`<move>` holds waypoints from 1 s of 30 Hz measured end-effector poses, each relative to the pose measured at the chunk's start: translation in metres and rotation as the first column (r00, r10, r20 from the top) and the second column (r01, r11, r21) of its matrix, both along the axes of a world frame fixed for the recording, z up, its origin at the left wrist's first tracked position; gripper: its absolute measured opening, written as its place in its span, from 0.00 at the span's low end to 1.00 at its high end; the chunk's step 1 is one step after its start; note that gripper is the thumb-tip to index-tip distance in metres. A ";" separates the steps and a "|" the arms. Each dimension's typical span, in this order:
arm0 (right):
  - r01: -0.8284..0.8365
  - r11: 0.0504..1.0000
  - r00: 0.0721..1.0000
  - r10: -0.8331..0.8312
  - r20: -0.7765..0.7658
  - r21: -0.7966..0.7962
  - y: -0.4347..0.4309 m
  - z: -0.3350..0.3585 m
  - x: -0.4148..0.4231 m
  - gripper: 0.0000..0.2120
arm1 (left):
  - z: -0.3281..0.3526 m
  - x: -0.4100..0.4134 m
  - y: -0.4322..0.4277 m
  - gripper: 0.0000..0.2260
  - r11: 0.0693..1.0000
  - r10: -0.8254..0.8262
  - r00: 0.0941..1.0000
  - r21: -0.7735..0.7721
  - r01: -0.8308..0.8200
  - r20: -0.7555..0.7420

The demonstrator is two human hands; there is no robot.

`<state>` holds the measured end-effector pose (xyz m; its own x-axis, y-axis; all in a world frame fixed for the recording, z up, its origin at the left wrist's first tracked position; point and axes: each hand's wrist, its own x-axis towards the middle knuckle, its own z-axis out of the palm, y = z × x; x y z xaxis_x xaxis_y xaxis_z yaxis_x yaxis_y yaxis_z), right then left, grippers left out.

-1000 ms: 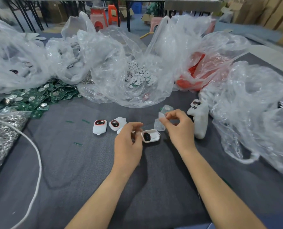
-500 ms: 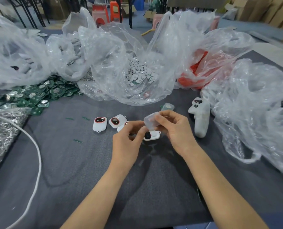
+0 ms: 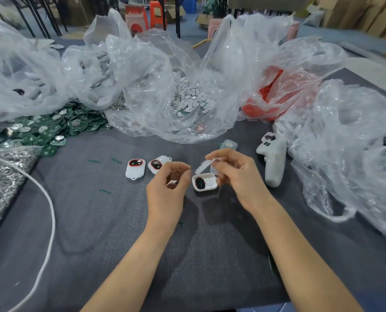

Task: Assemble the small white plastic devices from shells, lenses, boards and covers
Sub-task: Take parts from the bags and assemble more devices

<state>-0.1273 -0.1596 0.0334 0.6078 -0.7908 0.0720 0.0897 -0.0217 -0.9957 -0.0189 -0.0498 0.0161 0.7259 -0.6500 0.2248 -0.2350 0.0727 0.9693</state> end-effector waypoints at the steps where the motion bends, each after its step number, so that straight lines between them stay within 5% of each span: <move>1: -0.007 1.000 1.000 0.007 0.009 0.018 0.000 0.001 -0.001 0.13 | 0.000 0.001 0.000 0.08 1.000 0.008 1.000 0.000 -0.008 -0.002; 7: 0.035 0.998 0.999 -0.034 -0.030 0.058 -0.001 0.005 -0.002 0.15 | -0.005 -0.002 -0.001 0.17 0.991 -0.073 0.983 0.125 0.053 0.167; 11: 0.090 0.985 0.970 -0.120 -0.210 -0.148 -0.006 0.001 -0.005 0.12 | -0.009 -0.002 -0.003 0.26 0.960 -0.193 0.929 0.257 0.112 0.316; 16: -0.047 0.946 0.948 -0.059 -0.313 -0.320 -0.008 0.001 -0.009 0.02 | -0.007 -0.002 -0.002 0.14 0.967 -0.174 0.900 0.244 0.079 0.400; 21: -0.237 0.898 0.922 0.088 -0.378 -0.370 -0.006 0.000 -0.010 0.08 | -0.005 -0.001 -0.002 0.08 0.984 -0.084 0.963 0.174 0.039 0.256; 25: -0.107 0.934 0.950 -0.005 -0.311 -0.341 -0.006 -0.003 -0.006 0.05 | -0.002 -0.003 -0.001 0.11 0.992 -0.066 0.992 0.111 0.054 0.105; 30: -0.021 0.995 0.974 -0.003 -0.225 -0.102 -0.005 -0.004 -0.005 0.02 | -0.003 -0.003 -0.001 0.15 0.991 -0.073 0.991 0.116 0.061 0.109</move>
<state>-0.1324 -0.1651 0.0294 0.6248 -0.7807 0.0137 -0.1355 -0.1257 -0.9828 -0.0215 -0.0508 0.0130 0.6539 -0.7220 0.2261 -0.3417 -0.0152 0.9397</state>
